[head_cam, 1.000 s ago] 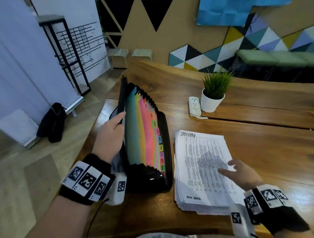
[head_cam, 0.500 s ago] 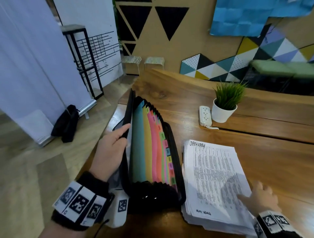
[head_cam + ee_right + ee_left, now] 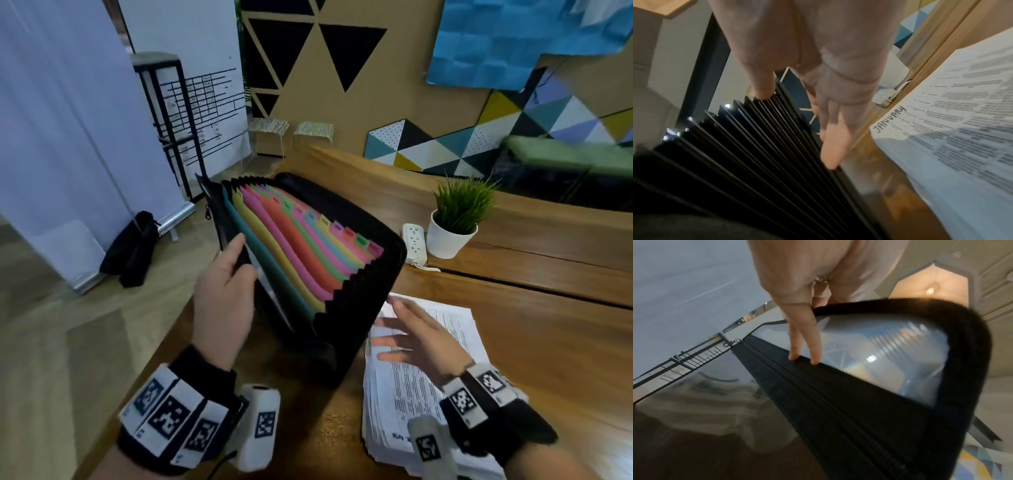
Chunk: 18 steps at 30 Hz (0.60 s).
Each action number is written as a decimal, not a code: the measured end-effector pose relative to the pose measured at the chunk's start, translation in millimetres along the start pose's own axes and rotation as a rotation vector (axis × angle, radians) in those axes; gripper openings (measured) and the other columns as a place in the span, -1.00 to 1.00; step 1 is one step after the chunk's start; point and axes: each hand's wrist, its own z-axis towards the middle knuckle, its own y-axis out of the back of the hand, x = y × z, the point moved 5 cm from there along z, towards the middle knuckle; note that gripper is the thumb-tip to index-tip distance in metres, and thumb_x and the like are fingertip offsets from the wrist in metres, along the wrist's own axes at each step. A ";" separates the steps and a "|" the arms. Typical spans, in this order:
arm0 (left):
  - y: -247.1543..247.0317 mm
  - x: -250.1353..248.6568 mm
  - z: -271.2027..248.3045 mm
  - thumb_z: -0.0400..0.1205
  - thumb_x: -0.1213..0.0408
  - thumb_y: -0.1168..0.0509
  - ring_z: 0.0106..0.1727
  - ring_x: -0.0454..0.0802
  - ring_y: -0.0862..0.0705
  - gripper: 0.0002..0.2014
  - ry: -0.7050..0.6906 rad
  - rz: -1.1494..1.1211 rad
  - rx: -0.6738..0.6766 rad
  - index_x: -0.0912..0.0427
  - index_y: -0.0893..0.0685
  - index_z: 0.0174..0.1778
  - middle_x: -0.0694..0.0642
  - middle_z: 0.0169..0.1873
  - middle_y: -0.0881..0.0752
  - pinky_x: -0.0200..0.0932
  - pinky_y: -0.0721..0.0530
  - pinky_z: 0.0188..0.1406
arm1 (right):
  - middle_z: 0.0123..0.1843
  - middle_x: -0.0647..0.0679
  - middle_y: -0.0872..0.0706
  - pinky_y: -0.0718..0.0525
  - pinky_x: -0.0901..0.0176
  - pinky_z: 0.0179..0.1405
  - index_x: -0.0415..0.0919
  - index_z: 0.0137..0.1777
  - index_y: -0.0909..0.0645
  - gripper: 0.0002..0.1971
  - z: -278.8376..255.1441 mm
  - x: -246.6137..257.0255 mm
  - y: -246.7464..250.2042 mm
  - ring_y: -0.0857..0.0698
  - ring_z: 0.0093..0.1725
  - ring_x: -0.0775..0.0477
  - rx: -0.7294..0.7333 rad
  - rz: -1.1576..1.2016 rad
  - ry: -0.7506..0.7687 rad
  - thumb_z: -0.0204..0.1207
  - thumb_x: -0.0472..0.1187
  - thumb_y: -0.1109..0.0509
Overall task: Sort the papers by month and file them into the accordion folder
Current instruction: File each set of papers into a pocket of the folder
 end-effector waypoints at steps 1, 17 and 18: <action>-2.8 2.7 -3.2 0.60 0.31 -0.15 0.21 0.03 -0.68 -0.48 -0.014 0.048 0.045 -0.05 -0.45 0.52 -0.03 0.23 -0.71 0.30 -0.65 0.21 | 0.12 -0.25 -0.71 -0.73 -0.15 -0.10 -0.12 0.30 -0.51 -0.40 4.5 4.7 0.5 -0.74 -0.07 -0.28 -0.013 0.035 0.019 0.29 0.14 -0.42; -2.1 -3.3 27.9 0.58 0.54 -0.17 0.18 -0.15 -0.63 -0.35 0.108 0.162 0.173 -0.10 -0.33 0.53 -0.22 0.21 -0.60 -0.21 -0.60 0.15 | 0.06 -0.21 -0.65 -0.77 -0.01 -0.18 -0.31 0.37 -0.36 0.28 -2.9 -117.5 179.1 -0.69 -0.07 -0.19 -0.455 -1.057 -0.719 -0.39 0.28 -0.69; -2.0 -7.3 29.8 0.58 0.58 -0.16 0.11 -0.27 -0.63 -0.36 0.093 0.162 0.175 -0.16 -0.39 0.48 -0.29 0.11 -0.61 -0.36 -0.57 0.04 | 0.05 -0.23 -0.65 -0.76 0.01 -0.17 -0.34 0.37 -0.34 0.10 -12.3 -103.3 163.8 -0.69 -0.08 -0.20 -0.498 -1.027 -0.696 -0.16 0.12 -0.73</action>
